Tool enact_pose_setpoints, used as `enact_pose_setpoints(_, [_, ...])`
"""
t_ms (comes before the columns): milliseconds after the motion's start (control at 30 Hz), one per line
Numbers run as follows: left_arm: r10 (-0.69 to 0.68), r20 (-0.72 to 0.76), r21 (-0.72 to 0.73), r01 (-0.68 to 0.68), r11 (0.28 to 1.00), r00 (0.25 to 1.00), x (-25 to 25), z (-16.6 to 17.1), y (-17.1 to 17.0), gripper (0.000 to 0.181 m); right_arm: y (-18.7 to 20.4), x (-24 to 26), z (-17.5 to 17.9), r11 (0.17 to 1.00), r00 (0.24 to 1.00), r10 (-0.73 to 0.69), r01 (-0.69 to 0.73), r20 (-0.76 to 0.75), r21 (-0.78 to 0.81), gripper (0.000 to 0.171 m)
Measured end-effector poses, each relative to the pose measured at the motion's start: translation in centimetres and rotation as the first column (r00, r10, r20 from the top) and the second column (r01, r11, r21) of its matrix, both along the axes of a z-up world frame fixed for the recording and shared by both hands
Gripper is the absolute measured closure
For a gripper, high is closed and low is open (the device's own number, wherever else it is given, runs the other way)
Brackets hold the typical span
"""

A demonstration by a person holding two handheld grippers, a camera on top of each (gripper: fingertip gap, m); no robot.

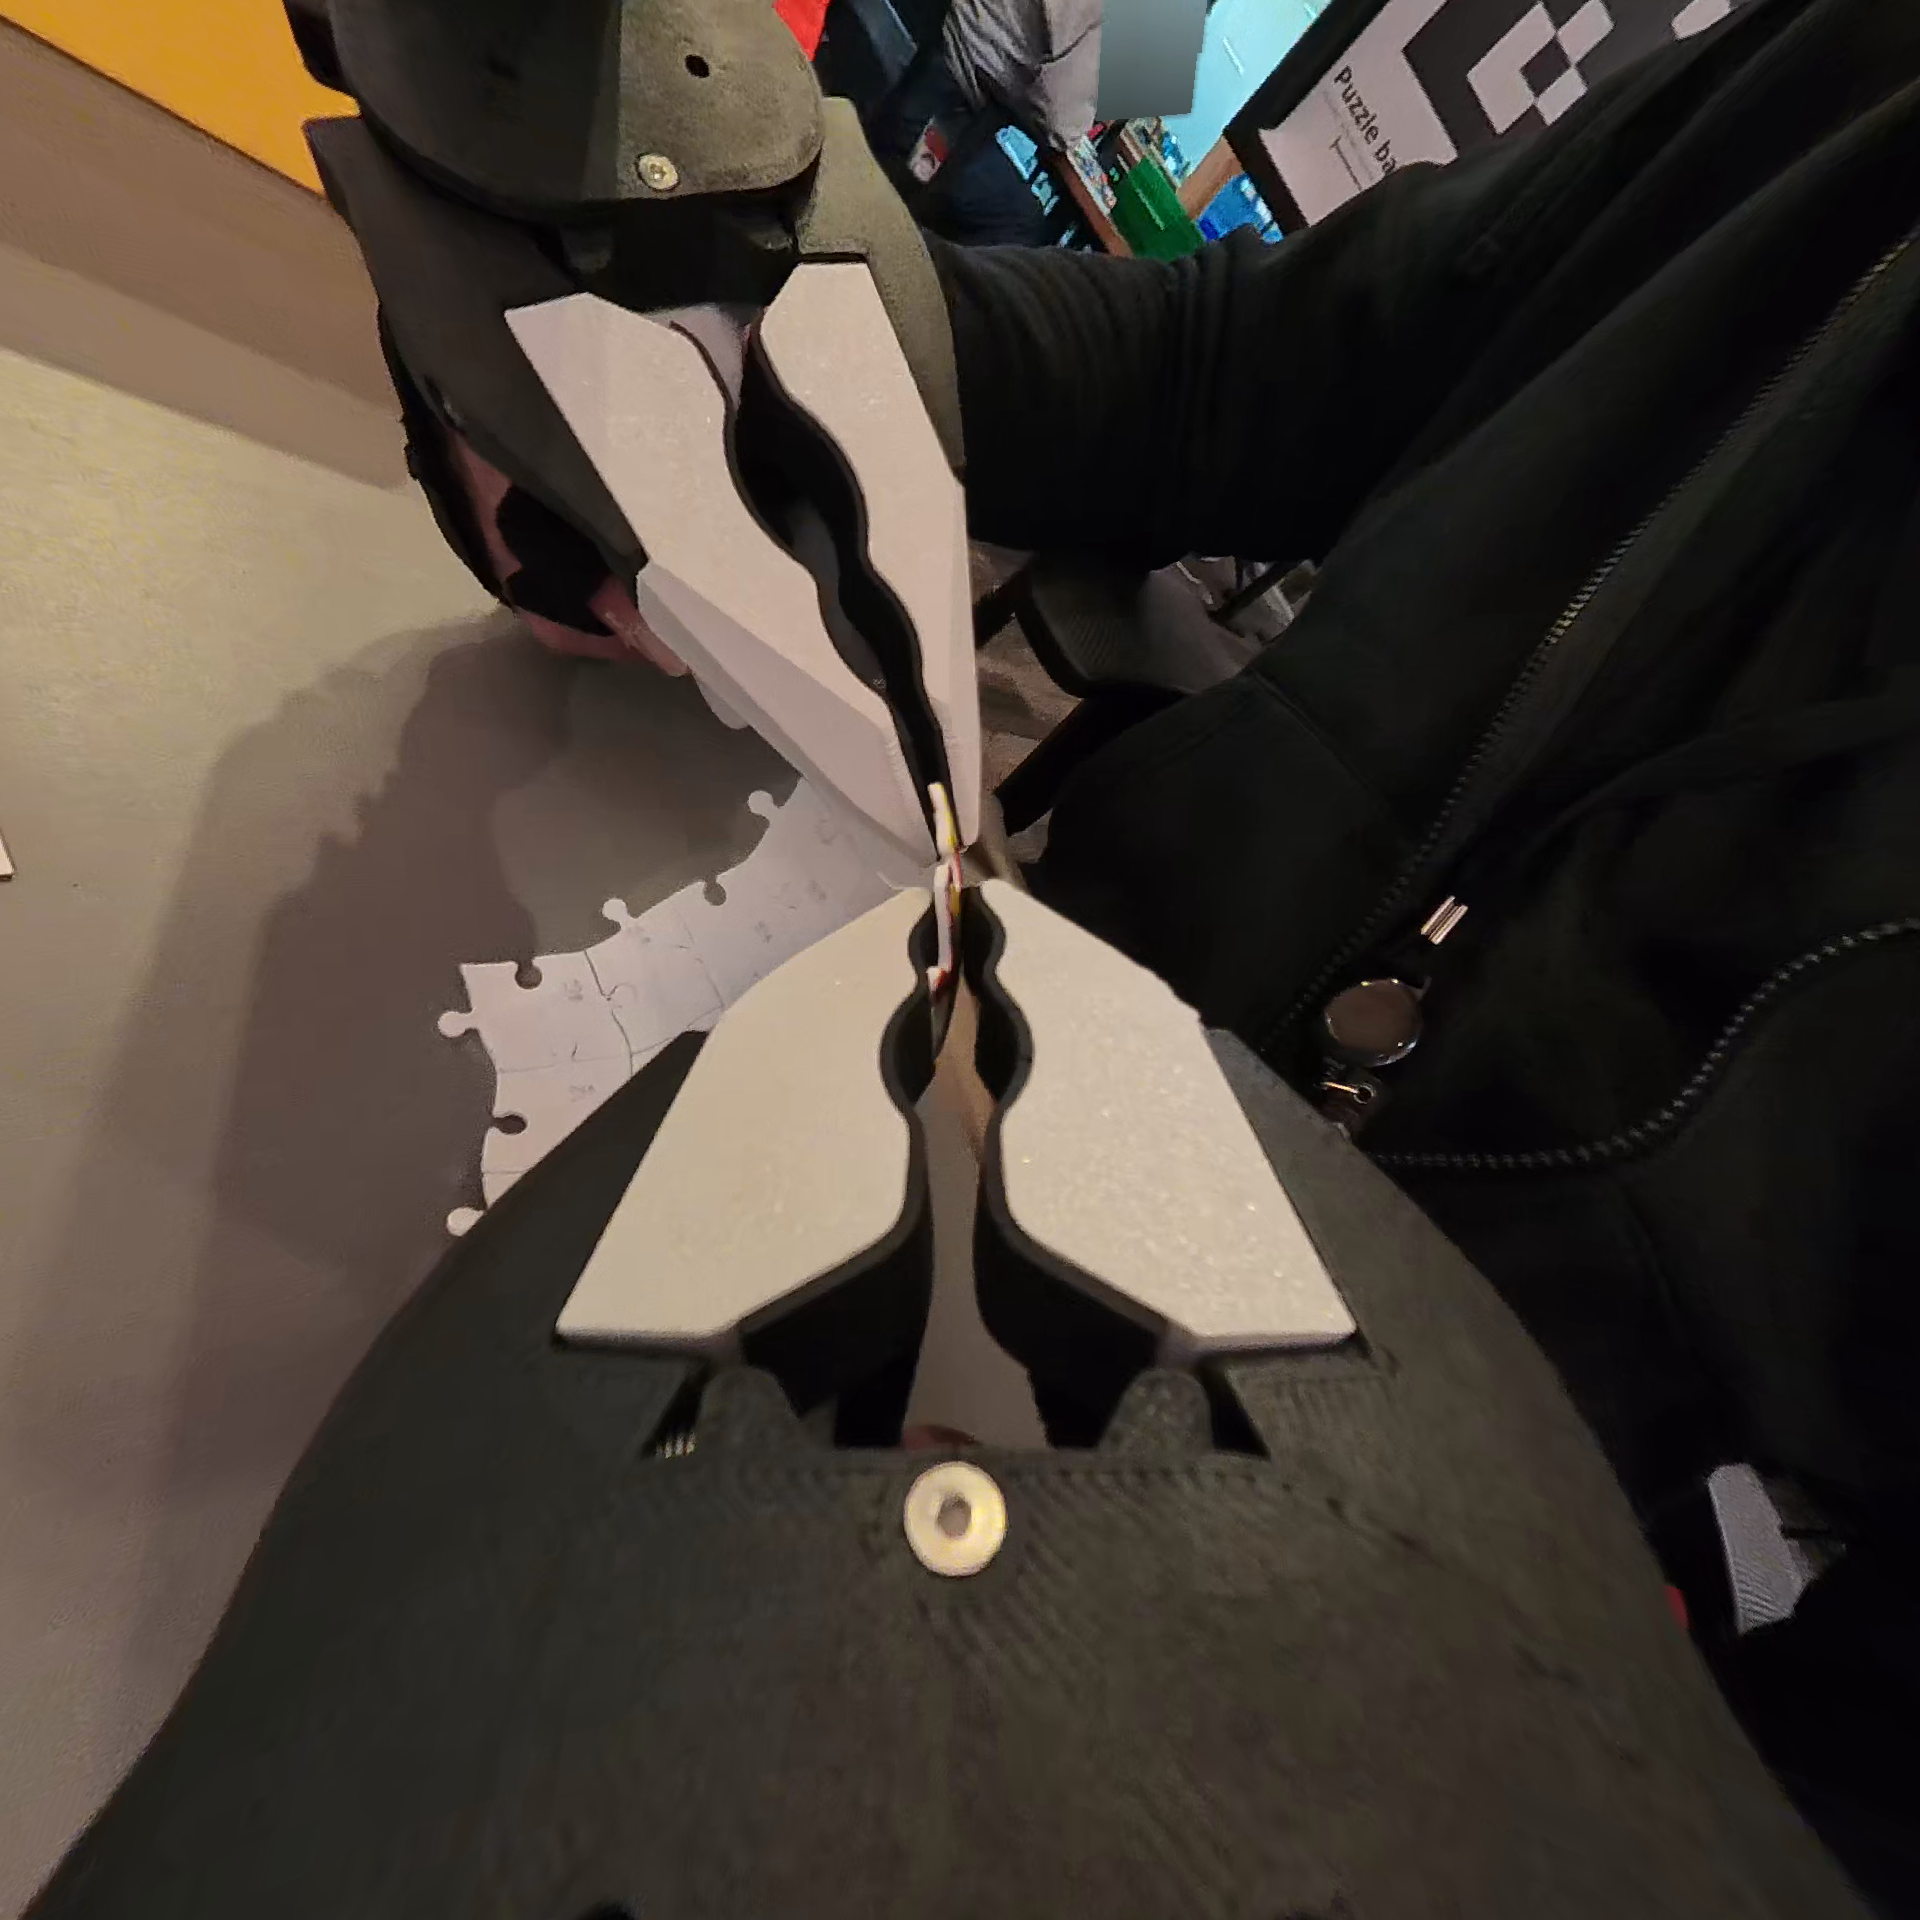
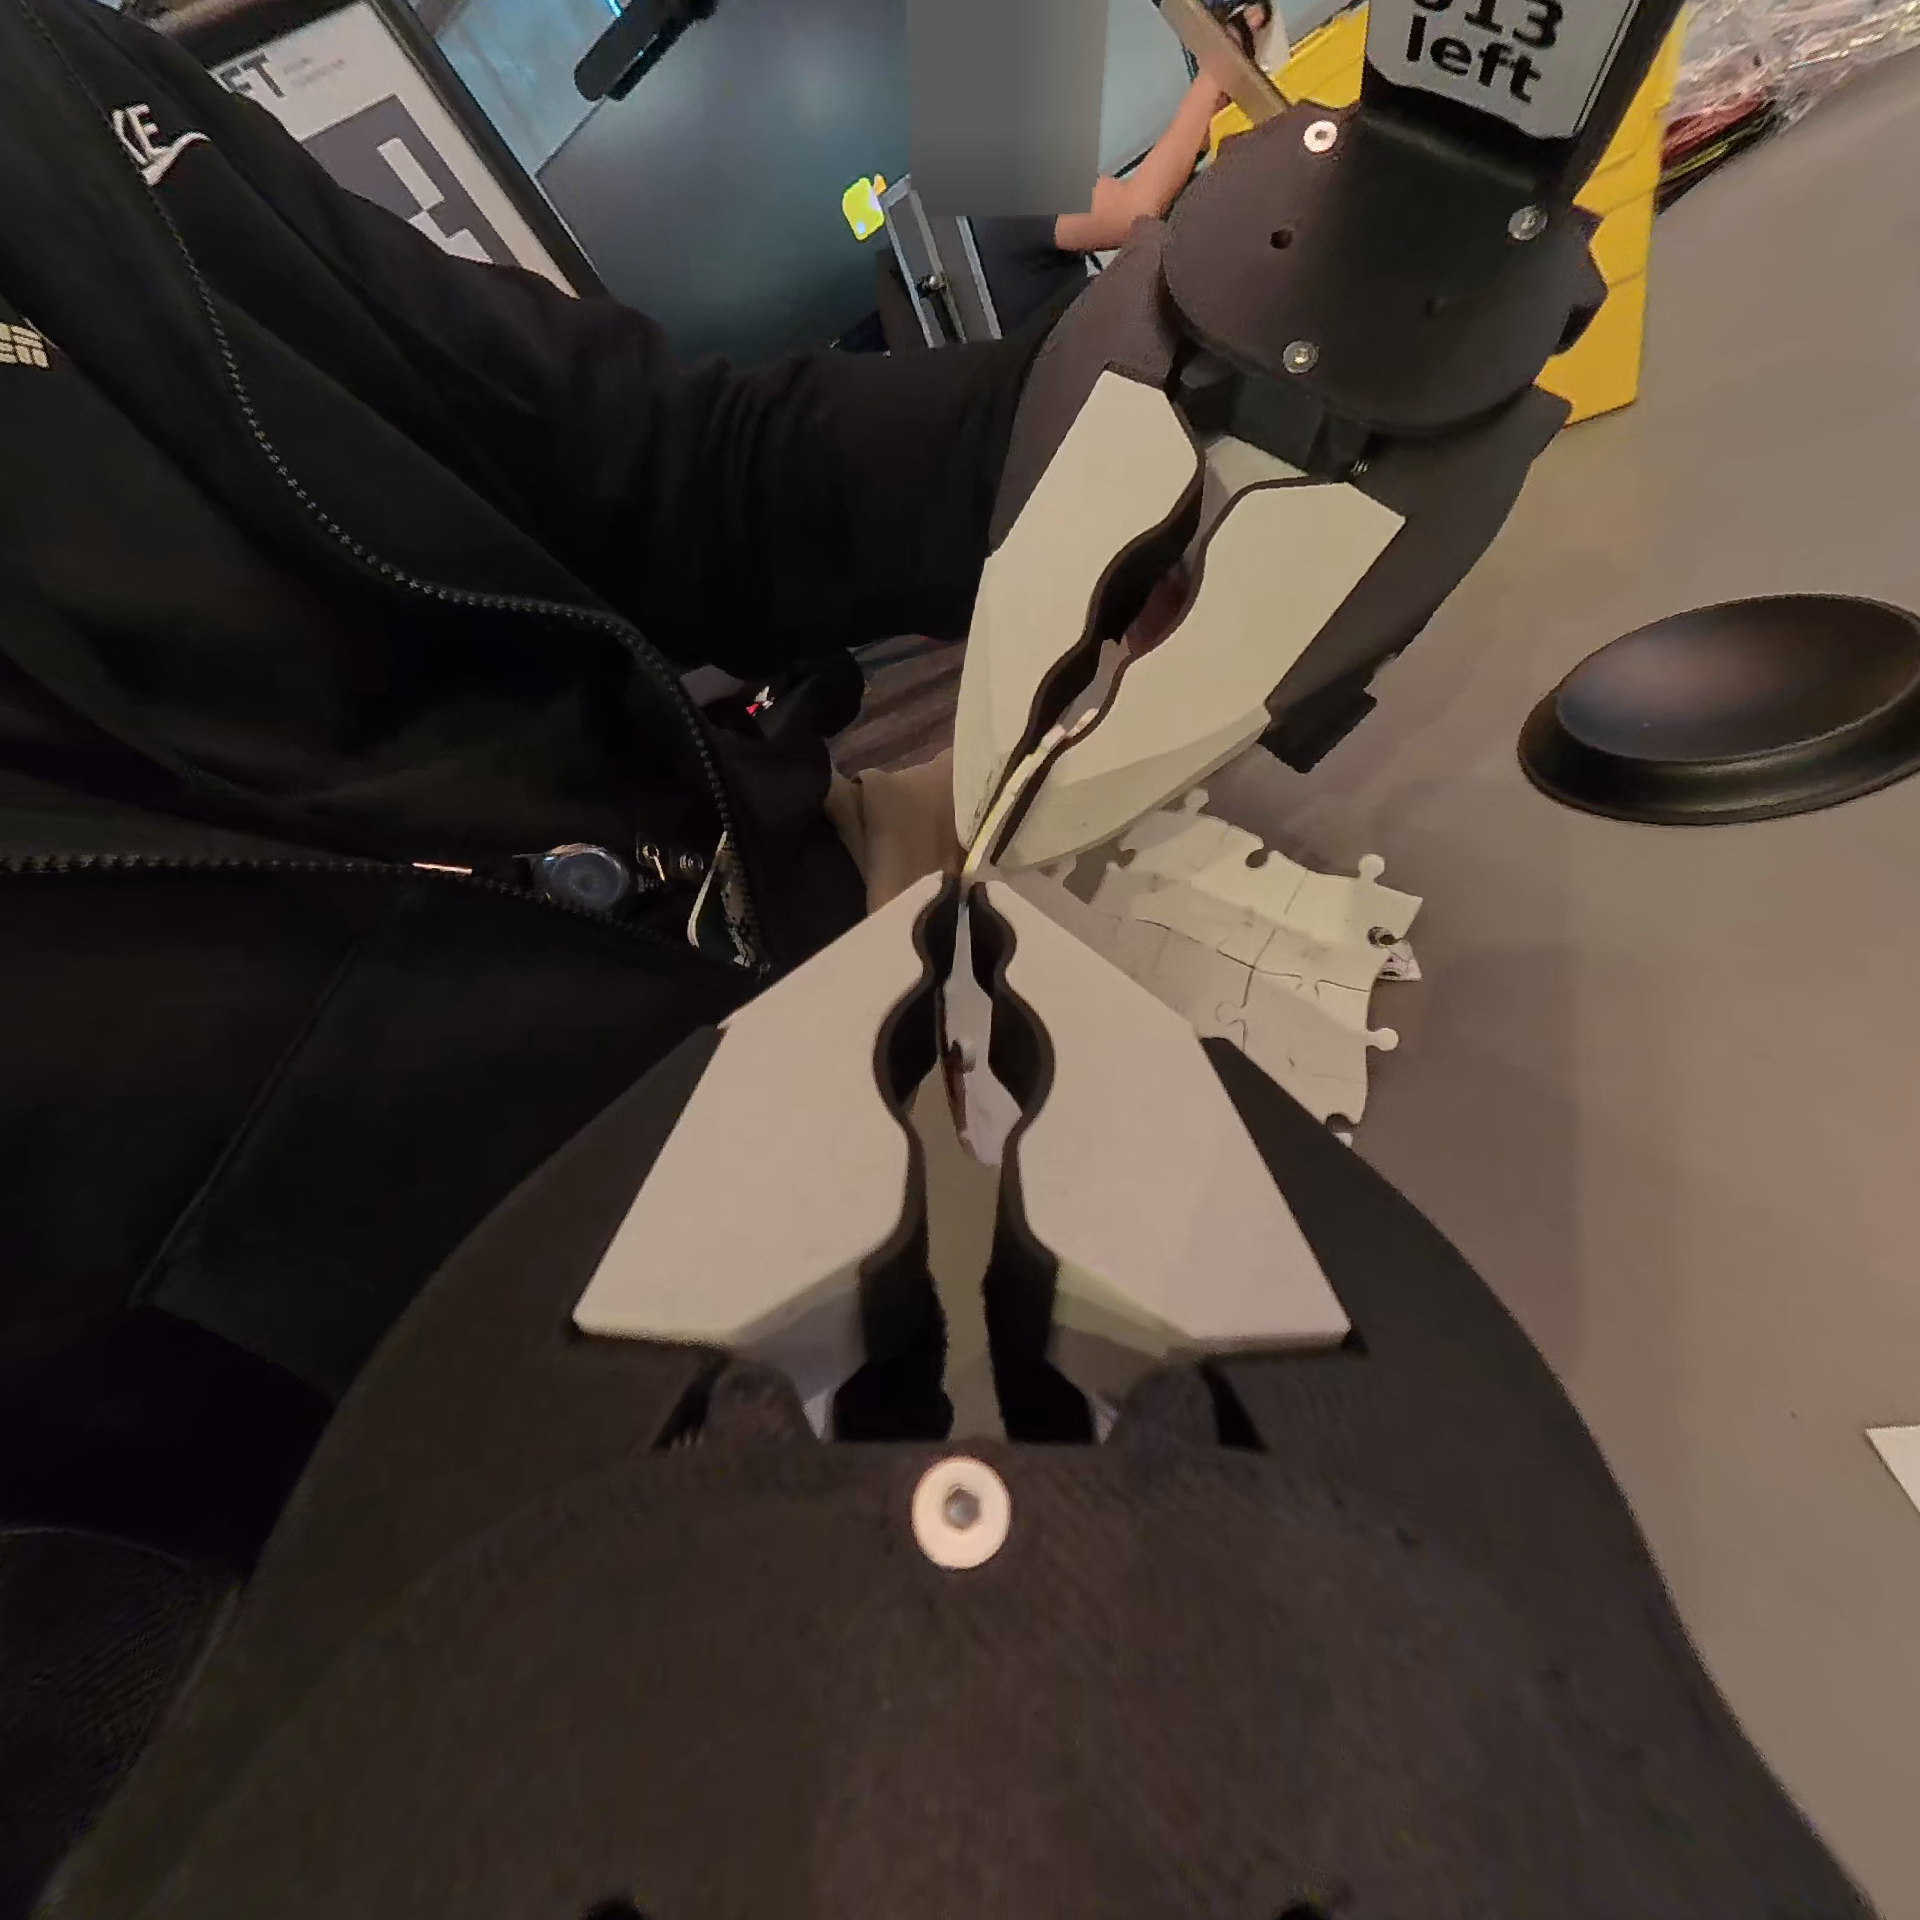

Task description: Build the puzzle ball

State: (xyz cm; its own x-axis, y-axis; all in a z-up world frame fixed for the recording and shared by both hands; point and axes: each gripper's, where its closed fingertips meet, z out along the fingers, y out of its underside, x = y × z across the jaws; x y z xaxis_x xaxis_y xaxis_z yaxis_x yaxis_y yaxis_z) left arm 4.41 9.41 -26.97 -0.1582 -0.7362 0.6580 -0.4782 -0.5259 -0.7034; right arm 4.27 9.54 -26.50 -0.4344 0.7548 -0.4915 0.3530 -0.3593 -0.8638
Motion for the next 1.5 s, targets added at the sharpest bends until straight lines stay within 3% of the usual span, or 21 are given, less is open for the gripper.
enact_pose_setpoints(133, [0.003, 0.009, 0.017, -0.003, 1.0, 1.0, 0.0, 0.2, 0.0, 0.179, 0.0, 0.0, 0.2, 1.0, 1.0, 0.01, -0.011, -0.002, -0.025, 0.171])
enact_pose_setpoints(200, [0.014, 0.005, -0.045, -0.014, 0.999, 1.0, -0.1, 0.3, 0.1, 0.177, 0.3, -0.1, 0.2, 0.999, 1.0, 0.001, -0.001, 0.002, -0.04, 0.171])
enact_pose_setpoints(300, [0.07, 0.037, -0.058, -0.067, 0.996, 0.997, -0.4, 0.8, 0.8, 0.161, 1.0, 0.0, 0.5, 0.995, 1.0, -0.022, 0.021, -0.006, -0.093, 0.171])
enact_pose_setpoints(800, [0.317, -0.064, 0.183, -0.301, 0.936, 0.946, -3.1, -1.0, 2.0, 0.151, 2.2, 0.8, 0.3, 0.966, 0.991, -0.131, 0.129, 0.007, -0.224, 0.171])
enact_pose_setpoints(967, [0.385, 0.029, 0.265, -0.378, 0.887, 0.923, -3.6, 0.4, 2.0, 0.139, 2.2, 1.2, 0.1, 0.955, 0.988, -0.157, 0.152, 0.002, -0.254, 0.171])
enact_pose_setpoints(1367, [0.508, -0.097, 0.341, -0.451, 0.825, 0.856, -4.7, -3.6, 2.1, 0.092, 1.3, 0.6, 1.7, 0.928, 0.983, -0.151, 0.106, -0.103, -0.357, 0.171])
enact_pose_setpoints(1433, [0.508, -0.064, 0.38, -0.449, 0.809, 0.859, -4.9, -3.0, 1.9, 0.09, 1.1, 0.3, 1.9, 0.92, 0.984, -0.136, 0.082, -0.116, -0.383, 0.171])
enact_pose_setpoints(1500, [0.462, -0.045, 0.421, -0.403, 0.813, 0.885, -4.9, -2.4, 1.2, 0.099, 0.6, 0.0, 2.1, 0.919, 0.987, -0.101, 0.043, -0.129, -0.392, 0.171])
